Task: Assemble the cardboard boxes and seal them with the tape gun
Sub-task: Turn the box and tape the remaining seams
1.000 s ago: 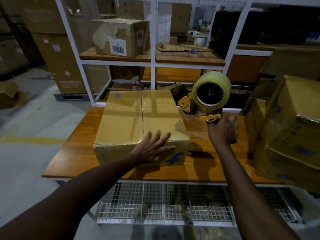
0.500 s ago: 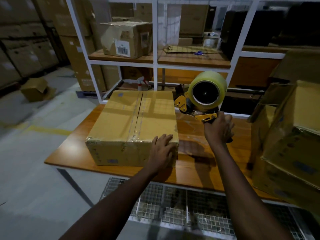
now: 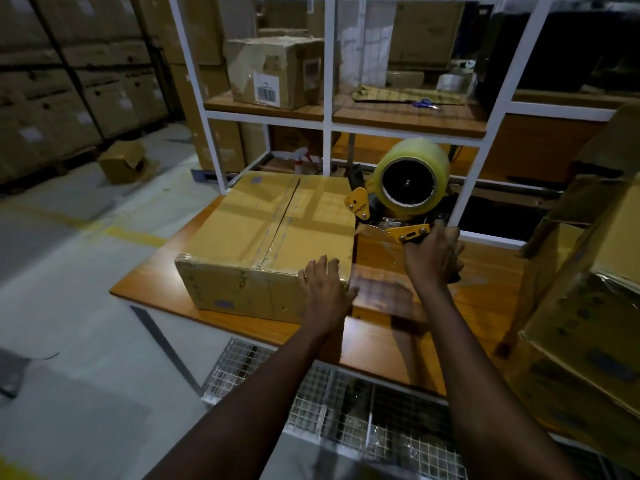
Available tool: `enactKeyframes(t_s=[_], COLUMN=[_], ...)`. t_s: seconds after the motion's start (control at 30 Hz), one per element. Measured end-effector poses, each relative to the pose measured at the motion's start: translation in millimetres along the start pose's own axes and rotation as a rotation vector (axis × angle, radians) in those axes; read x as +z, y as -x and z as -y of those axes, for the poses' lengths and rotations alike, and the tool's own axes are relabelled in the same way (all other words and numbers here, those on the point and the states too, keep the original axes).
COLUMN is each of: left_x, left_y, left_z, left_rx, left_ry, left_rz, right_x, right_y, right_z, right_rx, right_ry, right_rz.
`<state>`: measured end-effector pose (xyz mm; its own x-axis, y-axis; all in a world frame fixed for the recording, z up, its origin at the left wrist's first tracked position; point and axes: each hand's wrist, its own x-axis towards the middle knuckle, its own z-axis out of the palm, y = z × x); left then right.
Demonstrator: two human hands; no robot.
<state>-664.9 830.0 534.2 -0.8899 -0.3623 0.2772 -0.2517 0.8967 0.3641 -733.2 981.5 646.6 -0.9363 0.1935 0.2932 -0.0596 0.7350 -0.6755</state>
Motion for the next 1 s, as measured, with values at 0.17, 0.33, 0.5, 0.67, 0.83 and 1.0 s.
enactKeyframes(t_s=[0.17, 0.33, 0.5, 0.67, 0.83, 1.0], left_x=[-11, -31, -47, -81, -101, -76], left_y=[-5, -12, -10, 6, 7, 6], left_z=[24, 58, 103, 135, 109, 114], left_rx=[0.102, 0.228, 0.375, 0.287, 0.047, 0.115], left_ry=[-0.071, -0.172, -0.201, -0.051, -0.268, -0.344], left_rz=[0.036, 0.074, 0.078, -0.041, 0.083, 0.396], right_x=[2, 7, 16, 31, 47, 62], right_y=[-4, -1, 7, 15, 24, 33], right_z=[-1, 3, 19, 44, 70, 99], right_rx=[-0.006, -0.016, -0.023, -0.043, -0.075, -0.105], right_ry=[-0.014, -0.003, -0.024, -0.028, -0.001, 0.0], right_rz=[0.01, 0.022, 0.033, 0.03, 0.042, 0.058])
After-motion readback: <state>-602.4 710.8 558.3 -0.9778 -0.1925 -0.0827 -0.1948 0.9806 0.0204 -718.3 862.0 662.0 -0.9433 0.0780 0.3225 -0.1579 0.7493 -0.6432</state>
